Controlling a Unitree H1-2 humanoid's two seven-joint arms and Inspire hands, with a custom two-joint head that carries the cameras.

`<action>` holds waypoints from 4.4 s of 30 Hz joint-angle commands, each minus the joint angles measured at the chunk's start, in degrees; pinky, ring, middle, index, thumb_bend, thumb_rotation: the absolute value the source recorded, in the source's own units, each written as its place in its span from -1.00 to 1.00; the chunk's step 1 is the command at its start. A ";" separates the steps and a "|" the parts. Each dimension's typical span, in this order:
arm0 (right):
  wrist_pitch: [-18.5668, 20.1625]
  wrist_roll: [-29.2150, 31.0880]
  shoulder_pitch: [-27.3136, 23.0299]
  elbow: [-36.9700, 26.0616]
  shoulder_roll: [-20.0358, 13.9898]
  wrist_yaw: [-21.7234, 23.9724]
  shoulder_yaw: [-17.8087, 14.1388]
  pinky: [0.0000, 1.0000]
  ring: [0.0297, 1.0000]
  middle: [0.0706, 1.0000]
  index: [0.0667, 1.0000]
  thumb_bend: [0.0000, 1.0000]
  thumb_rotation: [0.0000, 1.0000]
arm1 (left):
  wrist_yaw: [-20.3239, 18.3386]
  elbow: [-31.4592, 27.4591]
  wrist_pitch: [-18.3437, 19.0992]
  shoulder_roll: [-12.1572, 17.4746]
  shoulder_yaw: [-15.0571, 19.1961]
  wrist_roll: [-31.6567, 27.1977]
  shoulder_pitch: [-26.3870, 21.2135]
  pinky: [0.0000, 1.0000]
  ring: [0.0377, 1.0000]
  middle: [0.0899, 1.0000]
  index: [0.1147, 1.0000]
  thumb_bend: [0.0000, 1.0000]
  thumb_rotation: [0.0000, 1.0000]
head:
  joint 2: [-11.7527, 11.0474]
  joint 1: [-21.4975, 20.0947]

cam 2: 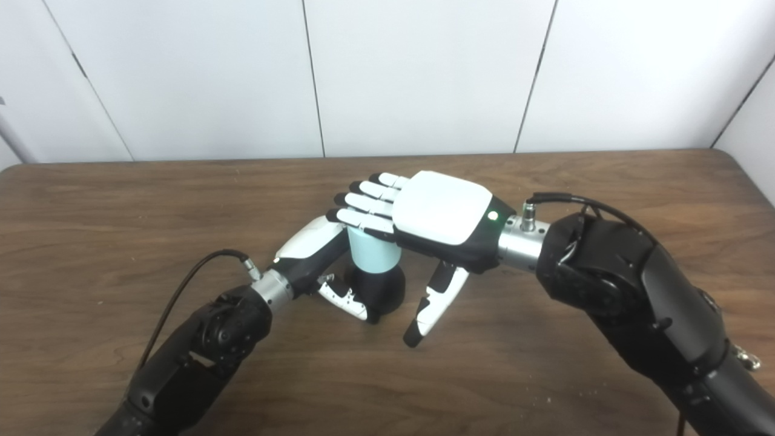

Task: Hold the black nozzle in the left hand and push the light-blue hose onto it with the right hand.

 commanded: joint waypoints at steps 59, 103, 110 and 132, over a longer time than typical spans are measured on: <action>-1.85 0.99 4.22 0.48 -0.28 -1.75 1.28 0.97 1.00 0.97 0.85 0.40 0.56 | -3.27 2.42 2.88 1.50 0.70 1.31 0.93 1.00 0.13 -0.17 -0.13 0.05 -1.00 | 0.14 0.29; 27.49 12.04 5.63 -1.56 12.52 -3.38 -16.85 0.71 1.00 1.00 1.00 0.80 0.42 | -2.81 2.37 2.75 1.27 0.96 1.12 1.80 1.00 0.12 -0.19 -0.12 0.05 -1.00 | -0.29 0.43; 25.57 18.10 6.58 -0.18 13.45 -9.41 -20.20 0.73 0.99 1.00 1.00 0.59 0.42 | -3.47 2.40 3.23 1.33 0.93 0.85 1.79 1.00 0.12 -0.19 -0.12 0.05 -1.00 | -0.21 0.33; 40.30 35.89 13.85 5.39 26.63 -21.06 -31.55 0.08 0.31 0.53 0.62 0.31 -0.62 | -3.41 1.54 3.04 1.91 2.17 0.12 2.12 1.00 0.12 -0.18 -0.12 0.05 -1.00 | -0.83 1.05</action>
